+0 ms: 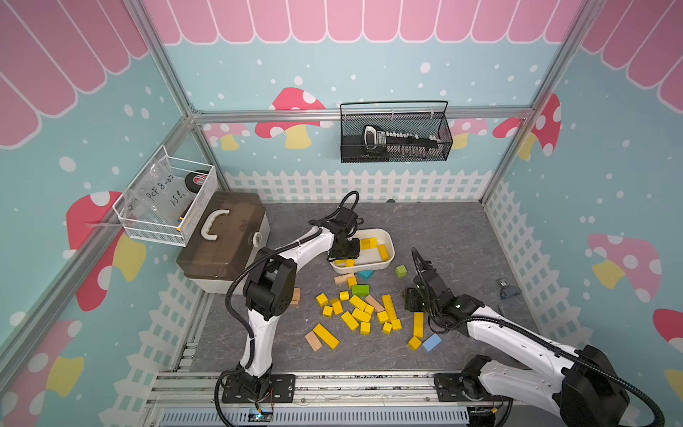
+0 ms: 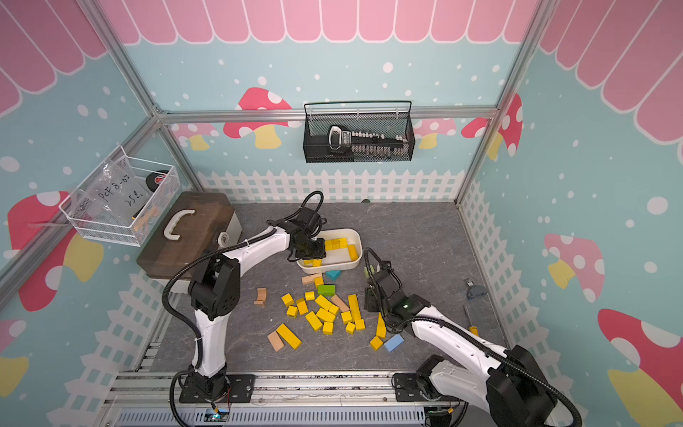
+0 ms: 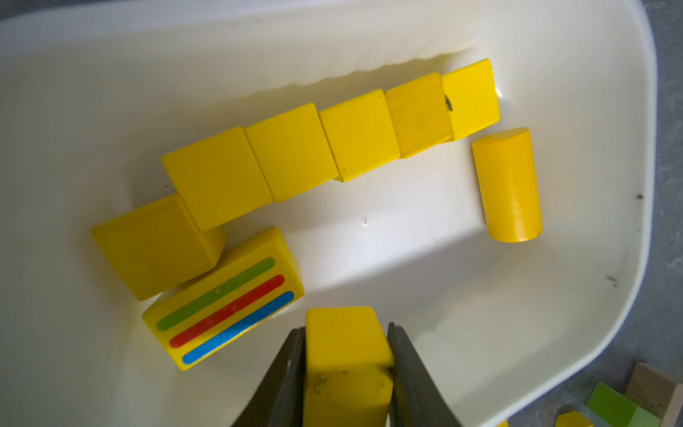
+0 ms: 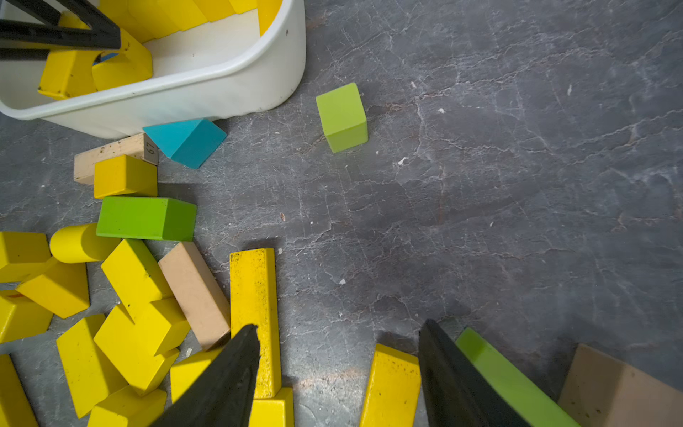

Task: Pick out the yellow building blocks
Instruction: Place the building block in the storage box.

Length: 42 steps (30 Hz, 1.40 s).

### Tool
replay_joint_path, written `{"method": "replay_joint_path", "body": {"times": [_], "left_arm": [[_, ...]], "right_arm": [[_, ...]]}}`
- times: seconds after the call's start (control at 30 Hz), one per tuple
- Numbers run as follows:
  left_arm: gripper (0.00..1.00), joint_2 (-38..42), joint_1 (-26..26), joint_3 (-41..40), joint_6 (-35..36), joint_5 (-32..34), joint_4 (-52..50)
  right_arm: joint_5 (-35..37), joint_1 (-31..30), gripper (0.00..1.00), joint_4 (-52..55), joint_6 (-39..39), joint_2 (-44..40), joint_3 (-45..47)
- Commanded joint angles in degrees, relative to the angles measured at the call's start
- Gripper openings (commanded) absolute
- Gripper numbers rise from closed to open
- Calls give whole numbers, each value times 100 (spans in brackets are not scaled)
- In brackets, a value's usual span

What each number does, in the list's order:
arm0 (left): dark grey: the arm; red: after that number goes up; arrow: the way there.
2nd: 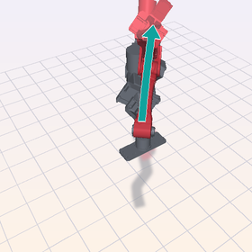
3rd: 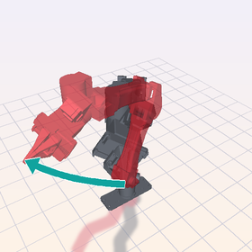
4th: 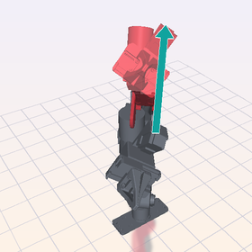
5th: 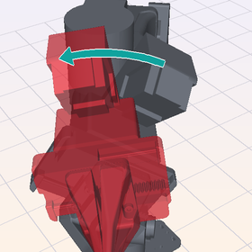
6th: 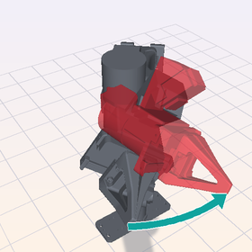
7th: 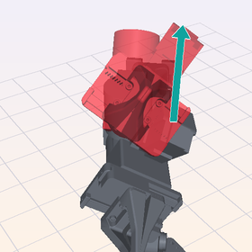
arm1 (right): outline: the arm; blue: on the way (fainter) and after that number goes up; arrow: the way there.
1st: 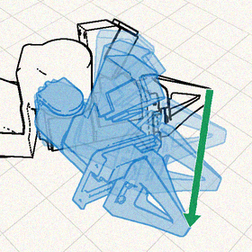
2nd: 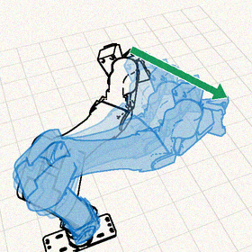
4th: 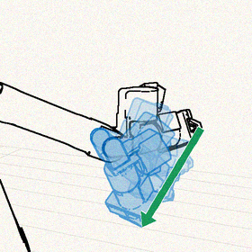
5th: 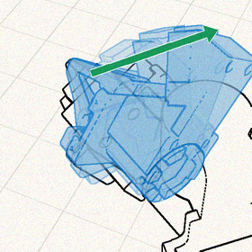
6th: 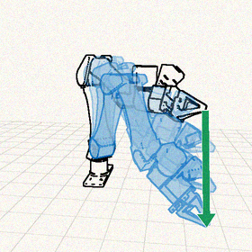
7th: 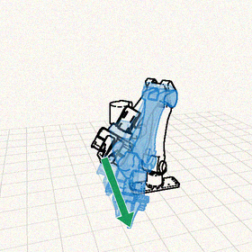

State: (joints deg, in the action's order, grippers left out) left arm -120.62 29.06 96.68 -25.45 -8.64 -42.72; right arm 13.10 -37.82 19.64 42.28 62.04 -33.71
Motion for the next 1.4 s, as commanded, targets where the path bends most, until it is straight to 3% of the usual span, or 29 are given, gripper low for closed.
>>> {"method": "replay_joint_path", "body": {"times": [0.0,0.23,0.53,0.83,0.97,1.23,1.37], "left_arm": [[36,28,12,150,5,24,-116],[59,278,3,-8,99,167,-112],[62,1550,3,-1015,108,282,317],[62,3333,3,-3150,-258,317,1017],[62,3973,3,-4059,-515,370,1184],[62,4198,3,-5021,-837,373,1239],[62,4102,-14,-5076,-821,234,1334]], "right_arm": [[17,42,68,-51,51,-112,109],[-1,57,68,-65,52,-140,120],[-18,82,68,-65,60,-140,133],[-53,81,69,-52,74,-49,101],[-63,82,73,-63,78,-4,76],[-44,90,75,-74,122,85,56],[-53,90,75,-78,134,136,43]]}}
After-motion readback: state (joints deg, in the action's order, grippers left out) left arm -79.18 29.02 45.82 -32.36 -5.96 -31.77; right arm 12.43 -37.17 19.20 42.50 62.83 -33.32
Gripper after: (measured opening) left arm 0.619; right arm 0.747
